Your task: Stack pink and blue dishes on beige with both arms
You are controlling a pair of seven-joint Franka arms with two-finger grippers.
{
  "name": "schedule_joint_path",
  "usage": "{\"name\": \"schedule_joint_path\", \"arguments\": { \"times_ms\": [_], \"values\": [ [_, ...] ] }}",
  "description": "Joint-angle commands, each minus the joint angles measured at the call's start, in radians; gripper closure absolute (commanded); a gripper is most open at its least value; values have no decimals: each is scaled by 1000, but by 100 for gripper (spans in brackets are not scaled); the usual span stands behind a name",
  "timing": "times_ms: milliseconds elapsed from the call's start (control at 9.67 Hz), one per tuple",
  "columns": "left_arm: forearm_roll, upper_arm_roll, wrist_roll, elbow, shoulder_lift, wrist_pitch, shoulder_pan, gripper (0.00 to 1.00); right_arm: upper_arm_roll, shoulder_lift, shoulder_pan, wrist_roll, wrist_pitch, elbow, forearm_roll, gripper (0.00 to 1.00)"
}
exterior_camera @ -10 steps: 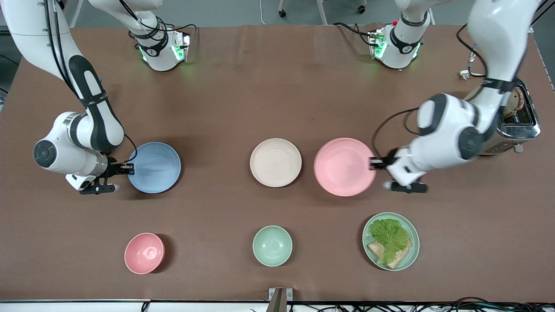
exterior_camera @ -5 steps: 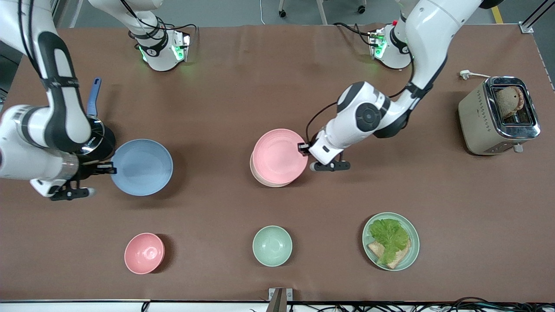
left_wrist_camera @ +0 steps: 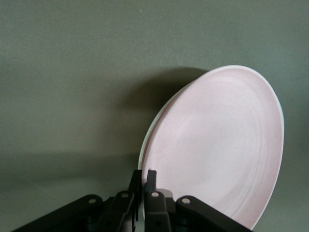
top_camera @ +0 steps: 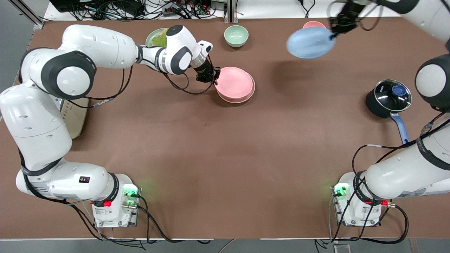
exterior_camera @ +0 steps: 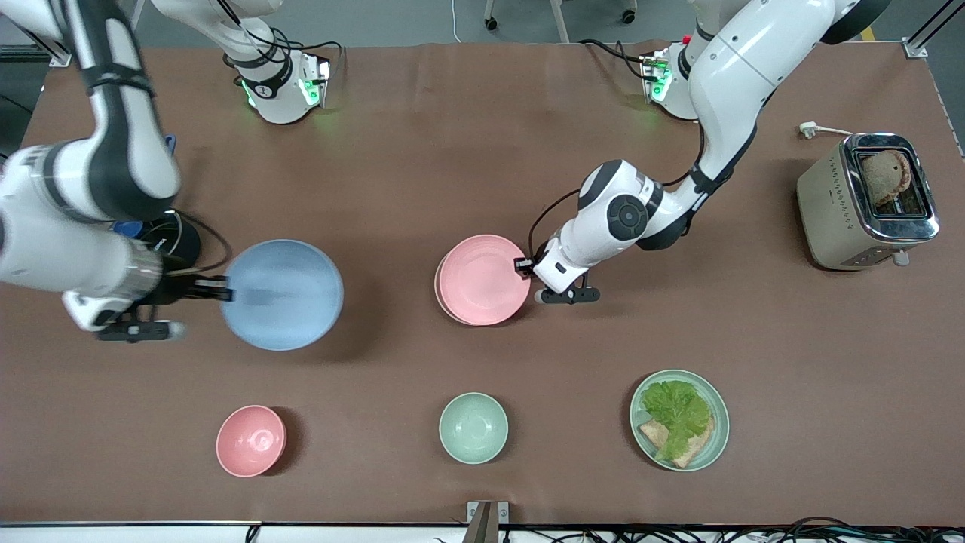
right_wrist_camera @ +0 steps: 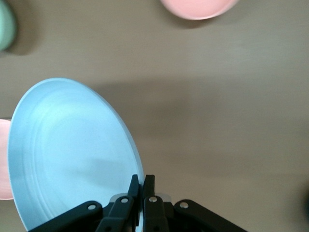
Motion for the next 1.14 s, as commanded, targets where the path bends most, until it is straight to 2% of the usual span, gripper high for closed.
{"name": "schedule_joint_path", "arguments": {
  "times_ms": [0,103,207,310,414,621,724,1034],
  "values": [
    [20,26,-9,7,32,18,-22,72,97,-7,3,84,42,-36,21,100],
    [19,26,-11,11,30,18,-20,12,133,-7,13,116,54,-60,22,100],
    [19,26,-17,16,20,15,-6,0,169,-7,29,165,82,-89,22,100],
    [20,26,-27,22,-30,-27,18,0,198,-5,42,213,155,-138,22,100],
    [20,26,-26,48,-83,-123,44,0,235,-5,49,237,224,-184,22,100],
    [22,26,-18,152,-195,-385,110,0,287,28,65,286,292,-206,22,99],
    [28,26,-14,199,-236,-498,156,0,289,53,81,300,331,-207,22,99],
    [158,23,35,342,-342,-757,269,0,302,140,139,310,453,-206,22,98]
  ]
}}
